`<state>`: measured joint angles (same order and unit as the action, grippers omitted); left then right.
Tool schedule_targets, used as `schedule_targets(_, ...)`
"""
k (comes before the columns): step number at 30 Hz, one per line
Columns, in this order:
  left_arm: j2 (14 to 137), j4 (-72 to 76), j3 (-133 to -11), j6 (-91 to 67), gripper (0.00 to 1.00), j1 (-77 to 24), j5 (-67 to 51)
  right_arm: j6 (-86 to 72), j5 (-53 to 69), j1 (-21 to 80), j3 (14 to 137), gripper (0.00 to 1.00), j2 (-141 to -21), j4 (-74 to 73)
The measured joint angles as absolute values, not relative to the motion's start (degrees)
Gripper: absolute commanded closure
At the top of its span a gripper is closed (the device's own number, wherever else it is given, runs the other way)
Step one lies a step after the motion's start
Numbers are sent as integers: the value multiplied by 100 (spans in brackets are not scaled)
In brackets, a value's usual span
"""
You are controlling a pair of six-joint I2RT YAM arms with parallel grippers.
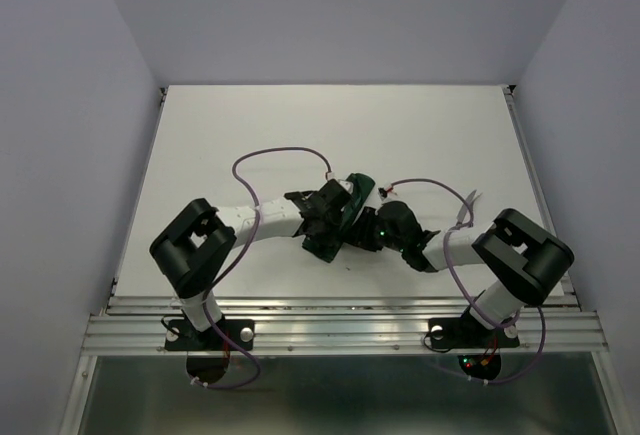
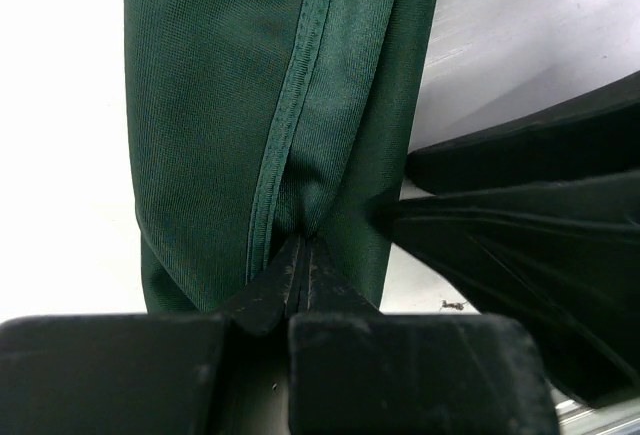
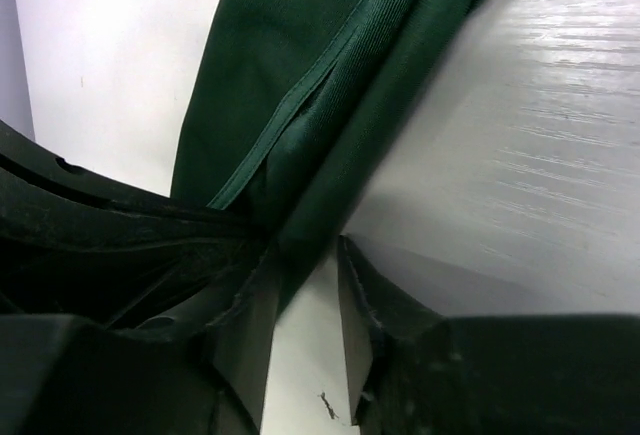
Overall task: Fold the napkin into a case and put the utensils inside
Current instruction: Smooth out the smaller rectangle-folded napkin at the center of the board.
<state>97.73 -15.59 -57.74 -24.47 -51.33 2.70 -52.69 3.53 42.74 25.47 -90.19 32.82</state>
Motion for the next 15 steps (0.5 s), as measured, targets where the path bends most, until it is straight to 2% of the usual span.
schedule_targets(1,9762,-1562,-5771,-2447,100,-5124,235,-5273,379,4294,2580,76,-9085,3319)
schedule_targets(5,9688,-1573,-5765,-2447,100,-5074,163,-5306,412,4344,2596,93,-9225,3380)
schedule_targets(7,9647,-1575,-5765,-2447,100,-5050,121,-5330,412,4353,2596,96,-9240,3382)
schedule_targets(15,9612,-1562,-5765,-2443,100,-5013,-325,-5413,410,4370,2598,97,-9271,3391)
